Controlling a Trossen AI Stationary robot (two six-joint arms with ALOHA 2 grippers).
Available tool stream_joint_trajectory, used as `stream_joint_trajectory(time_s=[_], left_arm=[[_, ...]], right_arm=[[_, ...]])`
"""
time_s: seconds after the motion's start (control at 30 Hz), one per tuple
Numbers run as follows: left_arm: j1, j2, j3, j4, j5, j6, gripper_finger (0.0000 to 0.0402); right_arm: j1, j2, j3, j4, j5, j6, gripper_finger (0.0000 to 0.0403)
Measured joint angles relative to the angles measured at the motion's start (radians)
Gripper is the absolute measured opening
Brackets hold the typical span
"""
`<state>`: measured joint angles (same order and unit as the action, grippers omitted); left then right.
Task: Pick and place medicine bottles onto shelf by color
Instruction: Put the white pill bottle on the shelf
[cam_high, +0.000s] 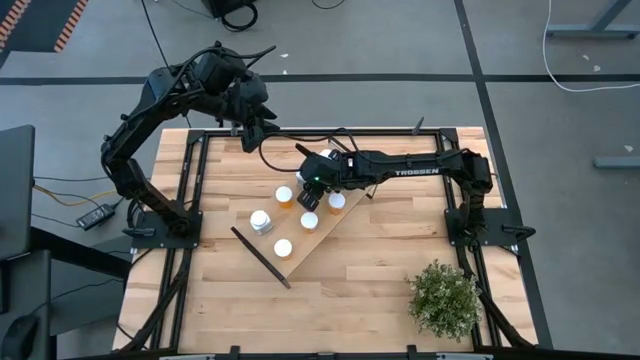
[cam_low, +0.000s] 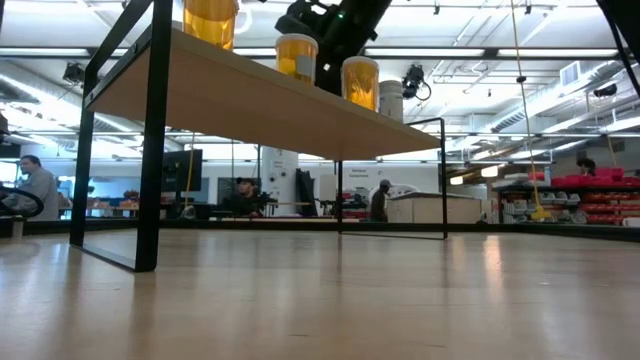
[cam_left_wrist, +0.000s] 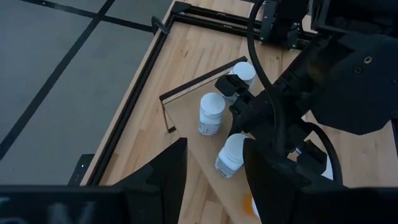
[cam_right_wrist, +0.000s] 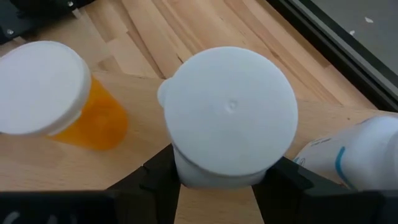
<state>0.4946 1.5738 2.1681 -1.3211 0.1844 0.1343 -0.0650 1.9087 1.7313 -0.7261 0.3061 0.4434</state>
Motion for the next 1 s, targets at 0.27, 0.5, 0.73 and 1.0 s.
stream_joint_trajectory(time_s=[0.27,0.5,0.73,1.0], left_arm=[[0.0,0.0,0.0,0.0,0.0,-0.001,0.0162],[0.0,0.0,0.0,-0.001,0.0,-0.001,0.0162],[0.0,0.0,0.0,-0.001,0.0,-0.001,0.0162],[0.0,0.0,0.0,-0.001,0.0,-0.001,0.0162]], right_arm=[[0.0,0.0,0.0,0.0,0.0,0.002,0.0203],[0.0,0.0,0.0,0.0,0.0,0.014,0.0214],[0.0,0.0,0.005,-0.009,0.0,0.034,0.0218],[0.0,0.0,0.005,-0.023,-0.02,0.055,0.0219]])
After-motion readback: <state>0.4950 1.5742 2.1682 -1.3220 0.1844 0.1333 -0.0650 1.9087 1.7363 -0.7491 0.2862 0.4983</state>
